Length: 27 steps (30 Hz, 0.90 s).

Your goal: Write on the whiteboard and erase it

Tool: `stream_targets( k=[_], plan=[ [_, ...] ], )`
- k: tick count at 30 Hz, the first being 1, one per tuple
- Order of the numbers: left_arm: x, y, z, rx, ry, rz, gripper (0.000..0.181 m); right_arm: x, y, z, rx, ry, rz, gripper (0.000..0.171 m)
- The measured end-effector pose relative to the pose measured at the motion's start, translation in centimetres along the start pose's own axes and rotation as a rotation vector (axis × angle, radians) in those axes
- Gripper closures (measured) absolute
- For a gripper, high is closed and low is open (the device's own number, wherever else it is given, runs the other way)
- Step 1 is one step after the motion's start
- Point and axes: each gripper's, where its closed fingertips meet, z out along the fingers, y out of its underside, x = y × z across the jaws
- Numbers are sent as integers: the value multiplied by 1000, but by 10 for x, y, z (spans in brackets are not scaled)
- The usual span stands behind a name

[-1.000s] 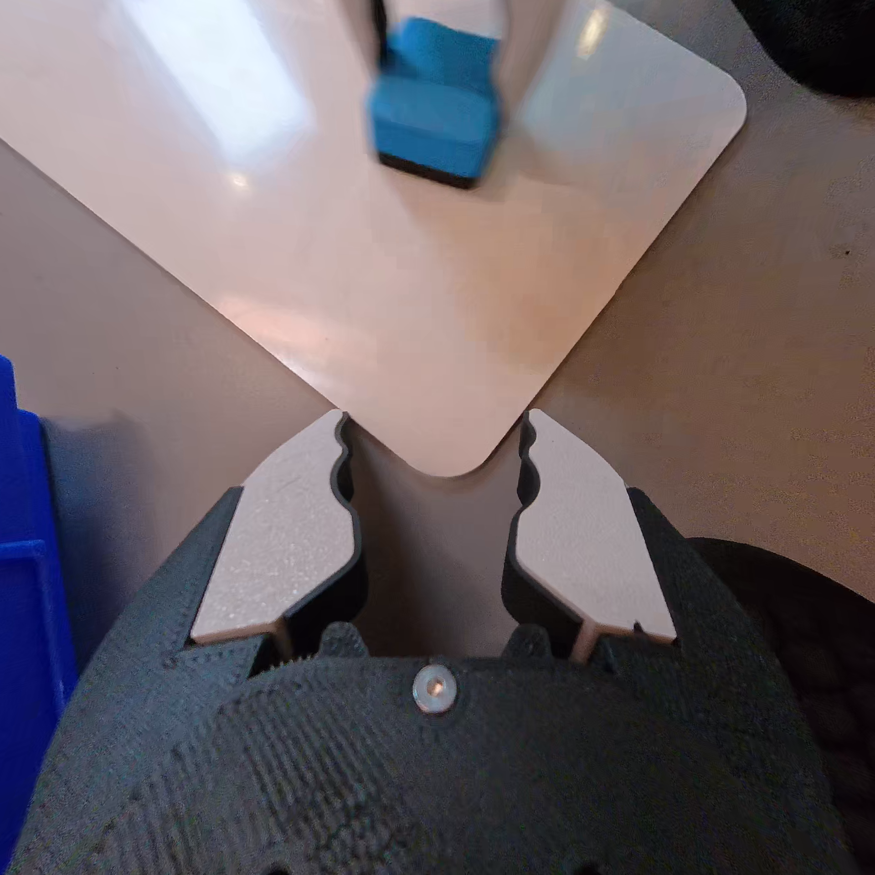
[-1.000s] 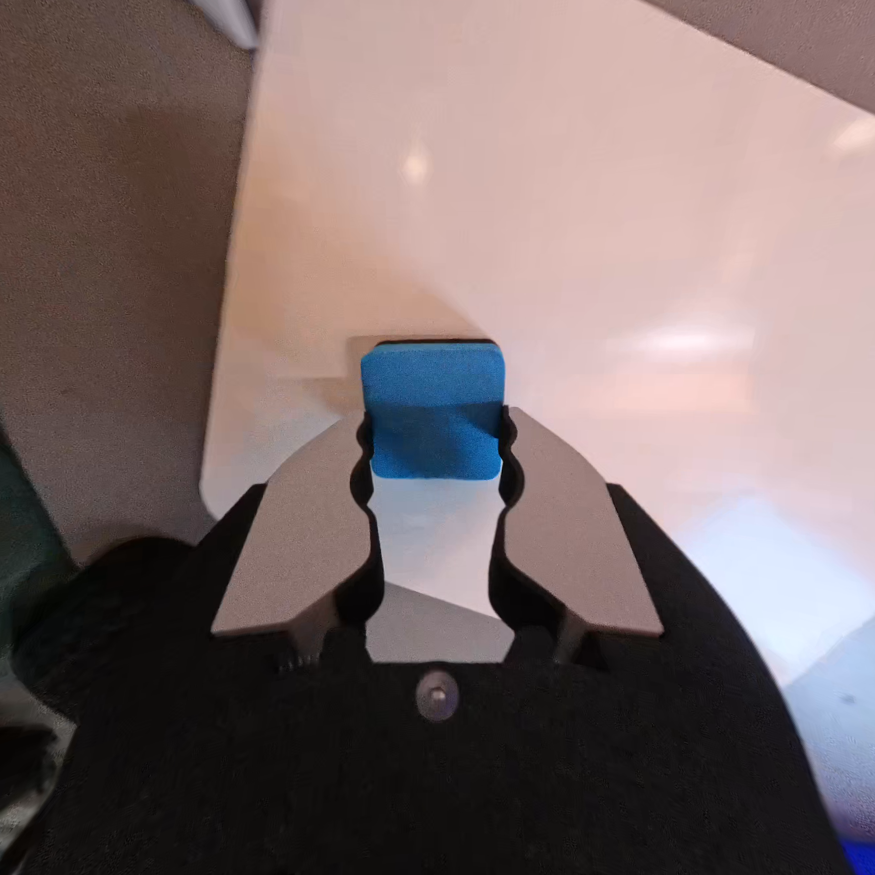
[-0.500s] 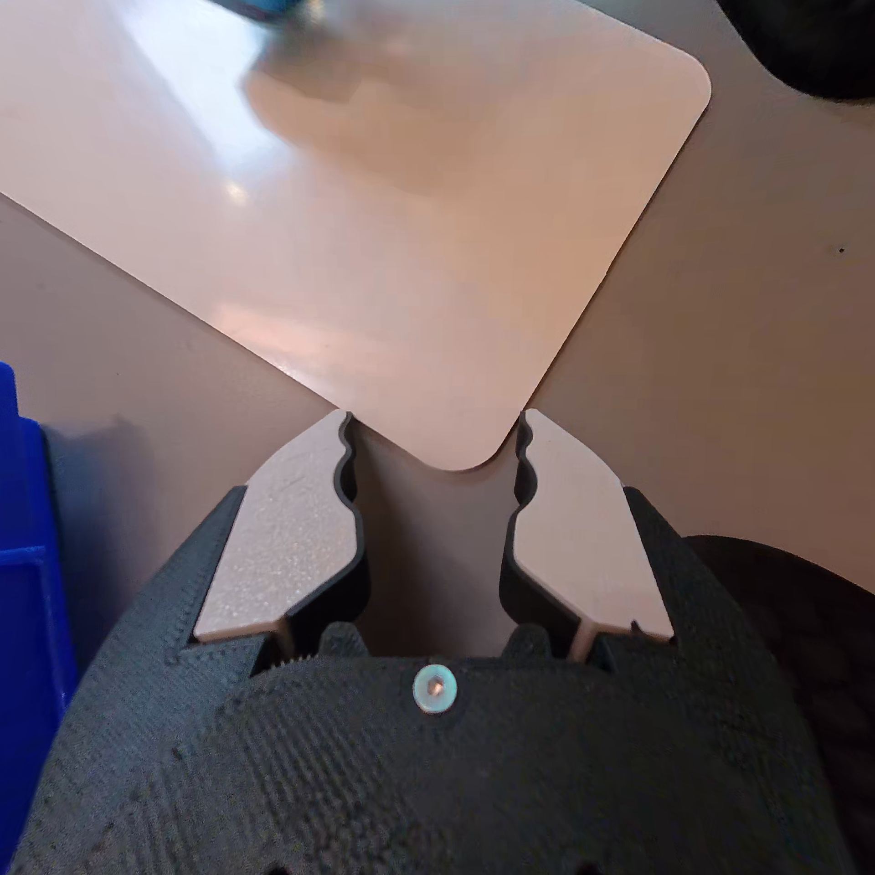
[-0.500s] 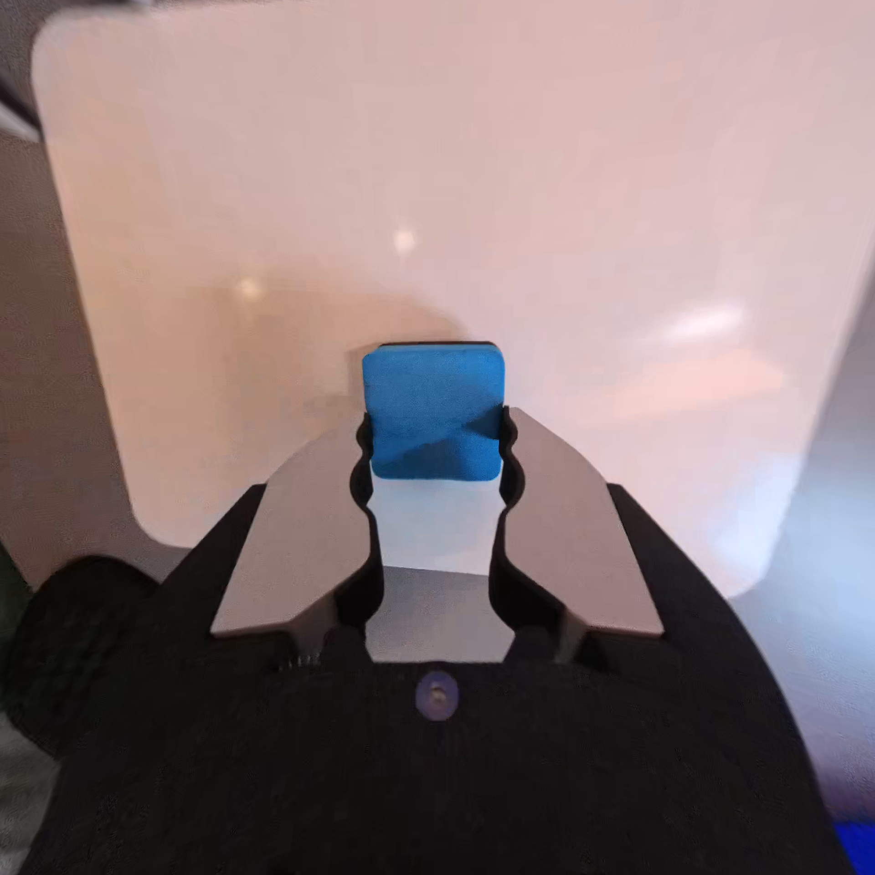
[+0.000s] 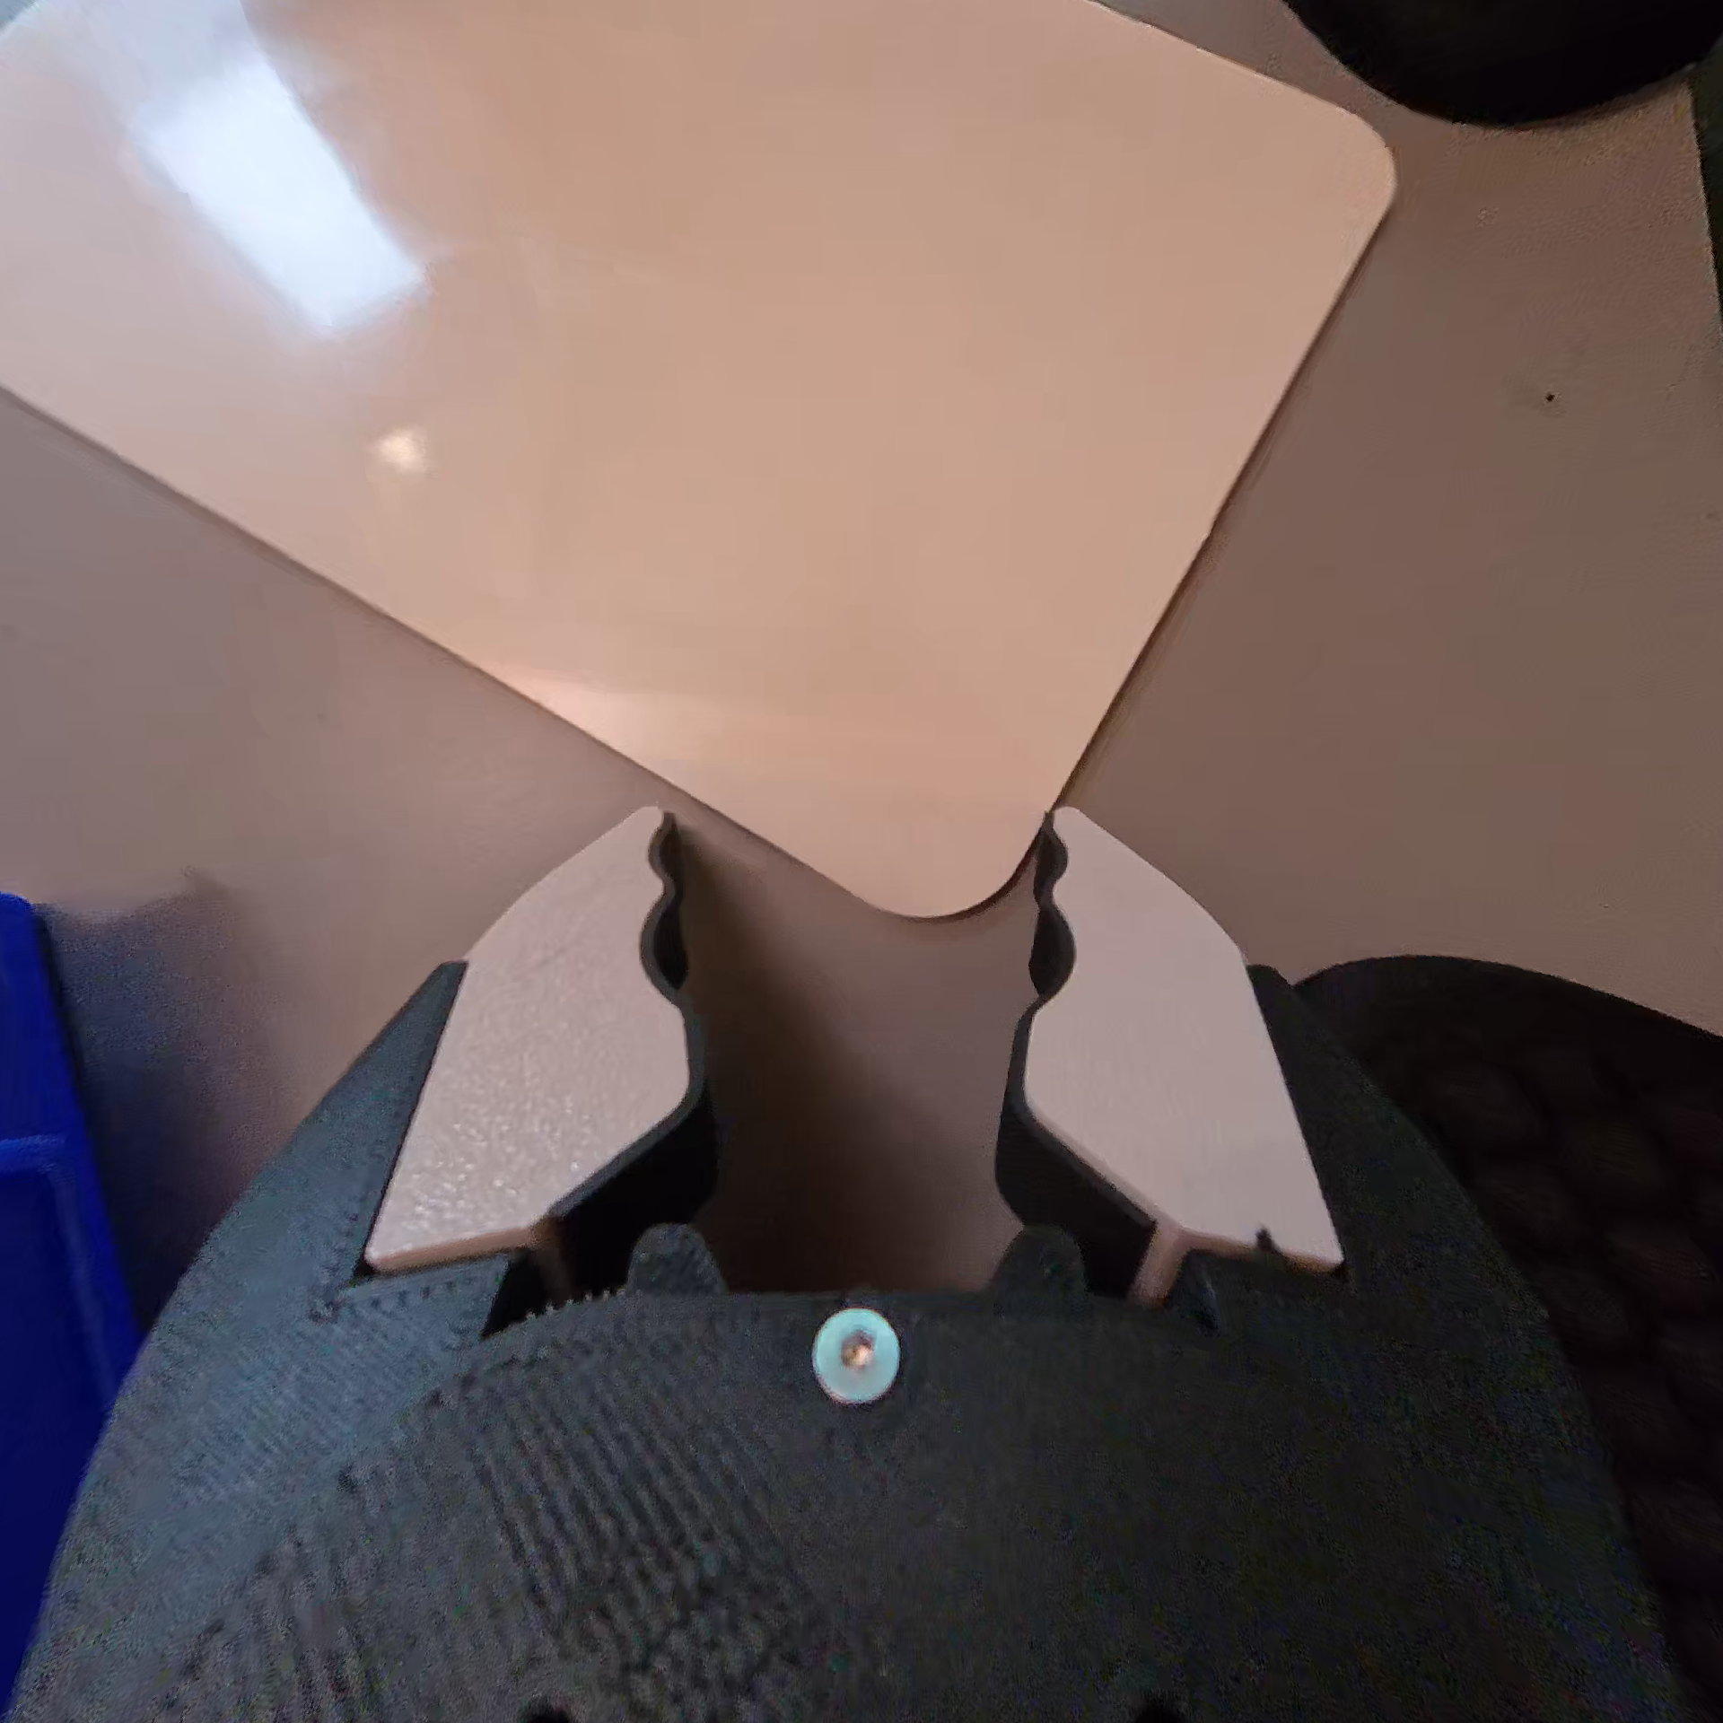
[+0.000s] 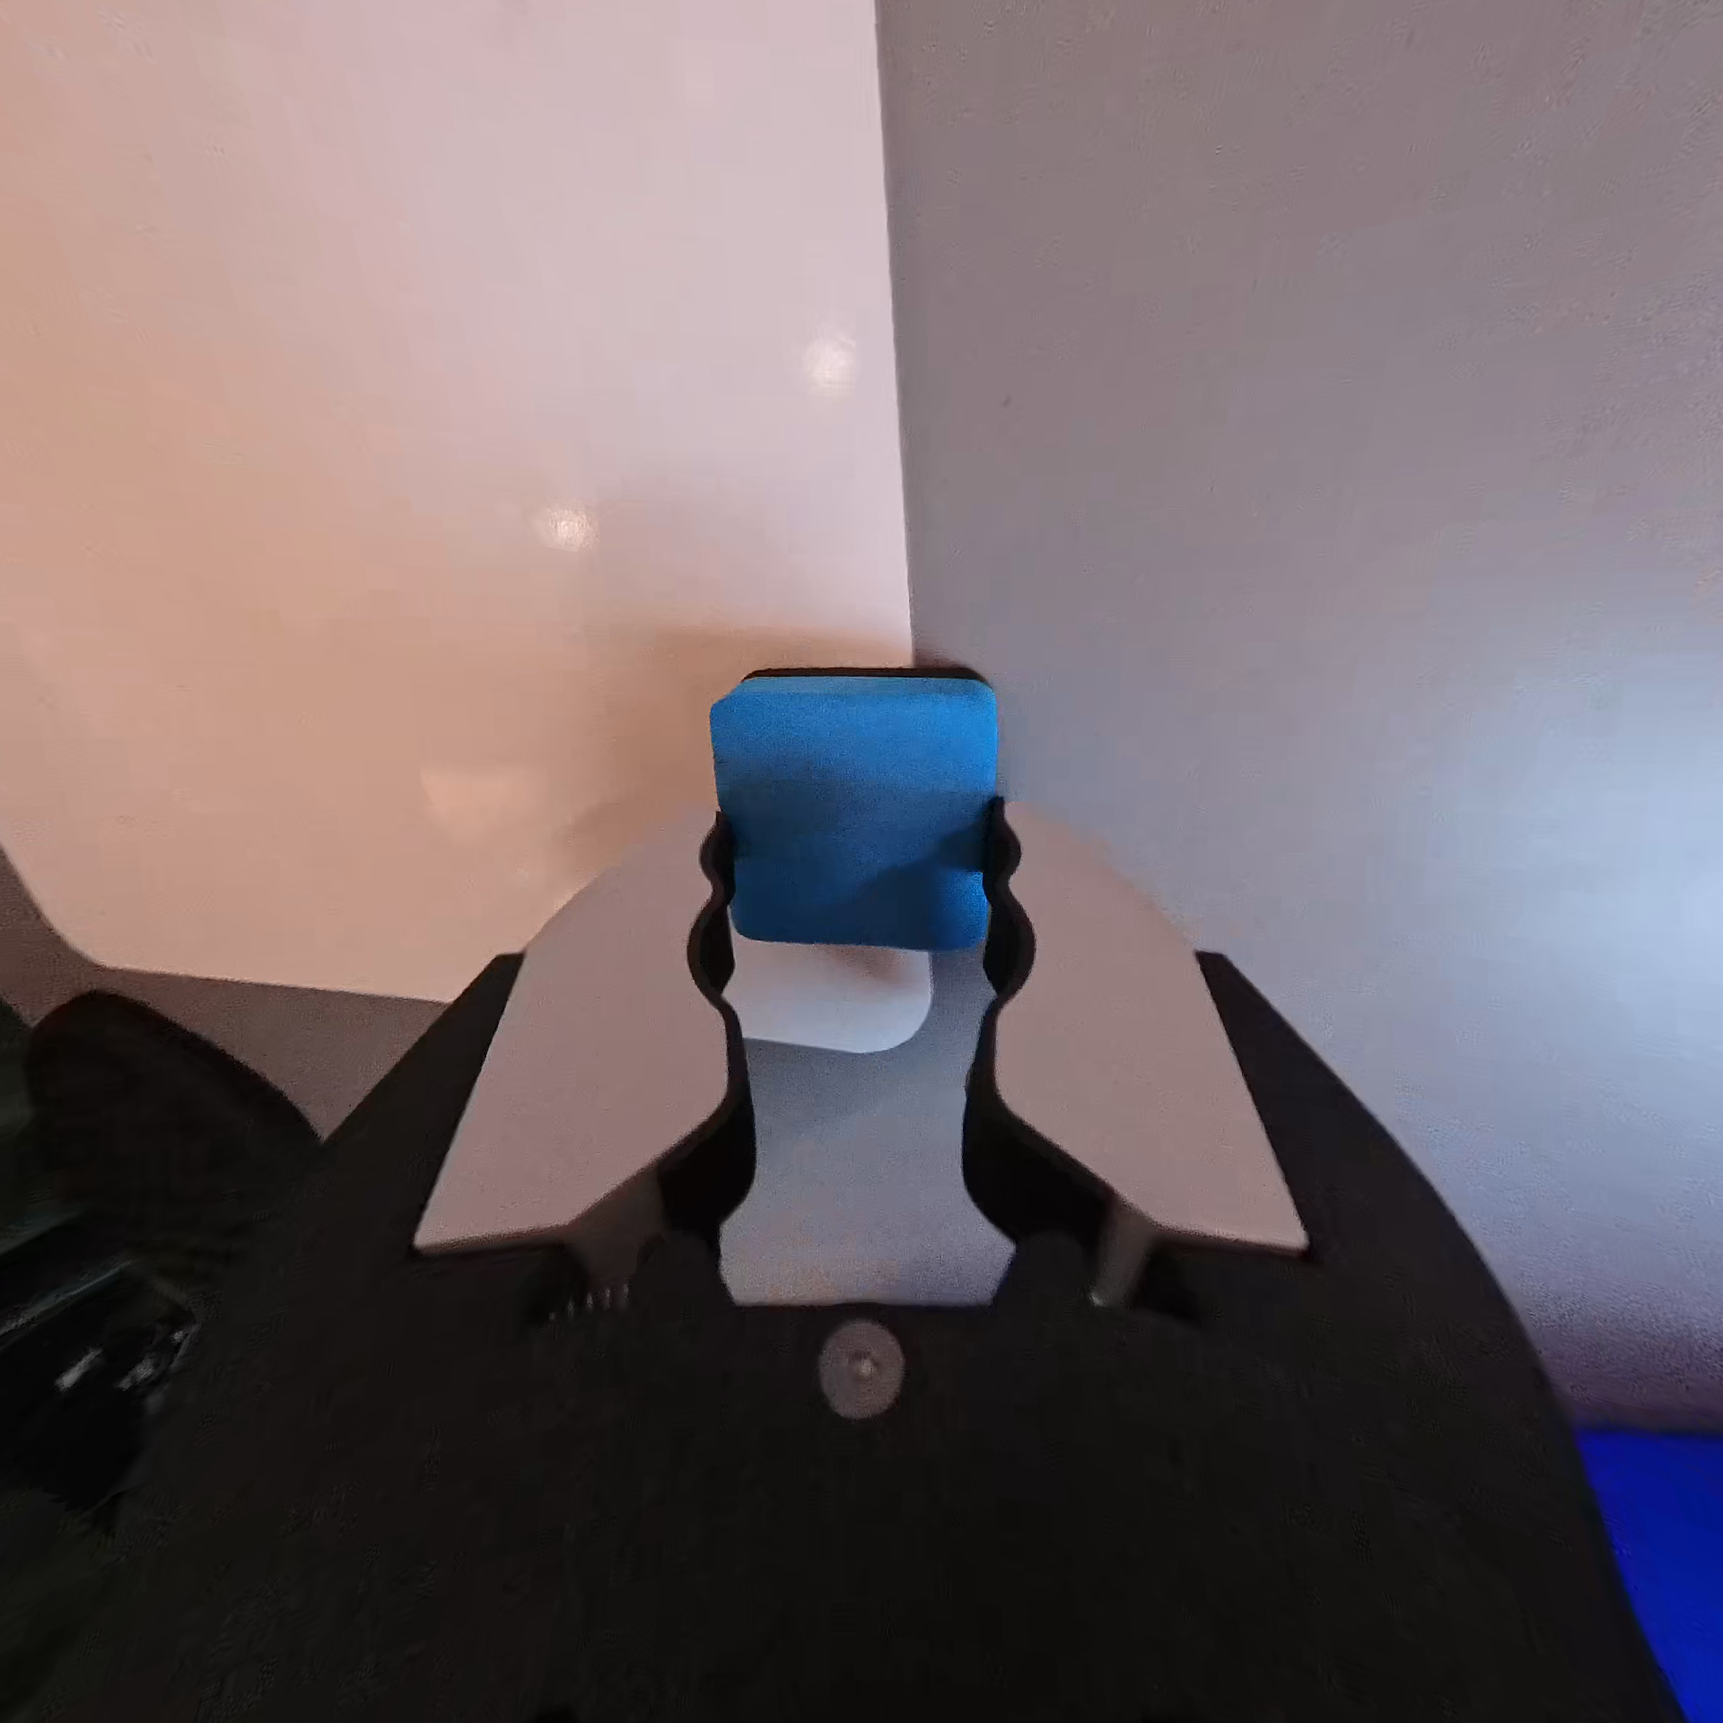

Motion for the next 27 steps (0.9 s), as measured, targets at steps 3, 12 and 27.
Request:
stream_targets(
  k=[3, 12, 27],
  plan=[
    [2, 6, -5, -20, 16, 12, 103, -22, 38, 1, -100, -14, 6, 119],
    [-21, 8, -11, -20, -84, -29, 113, -94, 133, 9, -111, 140, 29, 119],
    [-43, -20, -20, 173, -178, -49, 124, 39, 29, -31, 293, 414, 192, 118]
  ],
)
